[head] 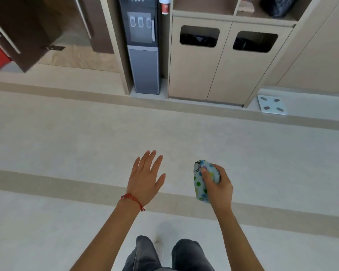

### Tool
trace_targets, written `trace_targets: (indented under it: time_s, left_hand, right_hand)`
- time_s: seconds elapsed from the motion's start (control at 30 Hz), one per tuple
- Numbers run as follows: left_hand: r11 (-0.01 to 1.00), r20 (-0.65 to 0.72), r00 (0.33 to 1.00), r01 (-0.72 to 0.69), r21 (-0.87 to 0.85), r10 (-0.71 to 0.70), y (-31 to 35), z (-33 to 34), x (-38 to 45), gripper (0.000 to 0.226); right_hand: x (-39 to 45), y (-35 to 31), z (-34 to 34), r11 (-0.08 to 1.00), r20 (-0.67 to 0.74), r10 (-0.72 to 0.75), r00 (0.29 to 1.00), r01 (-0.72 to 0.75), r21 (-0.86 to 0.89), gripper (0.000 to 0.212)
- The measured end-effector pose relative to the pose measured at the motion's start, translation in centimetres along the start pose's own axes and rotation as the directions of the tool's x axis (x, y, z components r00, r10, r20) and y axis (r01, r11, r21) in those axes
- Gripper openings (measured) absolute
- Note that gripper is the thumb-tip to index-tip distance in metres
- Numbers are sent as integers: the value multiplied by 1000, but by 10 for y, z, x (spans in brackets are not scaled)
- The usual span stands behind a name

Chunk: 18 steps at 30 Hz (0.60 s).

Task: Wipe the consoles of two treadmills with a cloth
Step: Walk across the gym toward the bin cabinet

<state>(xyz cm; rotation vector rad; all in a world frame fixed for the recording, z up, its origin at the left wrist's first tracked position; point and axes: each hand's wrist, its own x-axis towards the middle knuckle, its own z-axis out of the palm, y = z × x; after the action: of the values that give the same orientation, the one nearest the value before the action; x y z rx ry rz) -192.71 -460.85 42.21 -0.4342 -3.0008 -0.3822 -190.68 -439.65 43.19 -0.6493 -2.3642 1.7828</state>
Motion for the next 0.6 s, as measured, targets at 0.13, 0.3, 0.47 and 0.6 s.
trace_targets:
  time_s: [0.13,0.3,0.47,0.6]
  left_hand:
    - [999,32,999,-43,4,43,-8,5,51,66]
    - [997,48,996,-72,-13,72,-14,20,128,68]
    - [998,75,995,-62,-2,62,-14,35,220,69]
    - [998,85,995,-58,6,57,-11,38,291,70]
  right_hand:
    - [39,-14,10,1000,-61,5,998,-5,6,20]
    - [113,-29,19,1000,-103,0,995,2,16,22]
    - [205,-44,26,1000,-92,-14,996,14,-2,24]
    - [276,-64,27,1000,-62,-13,998,13,-5,25]
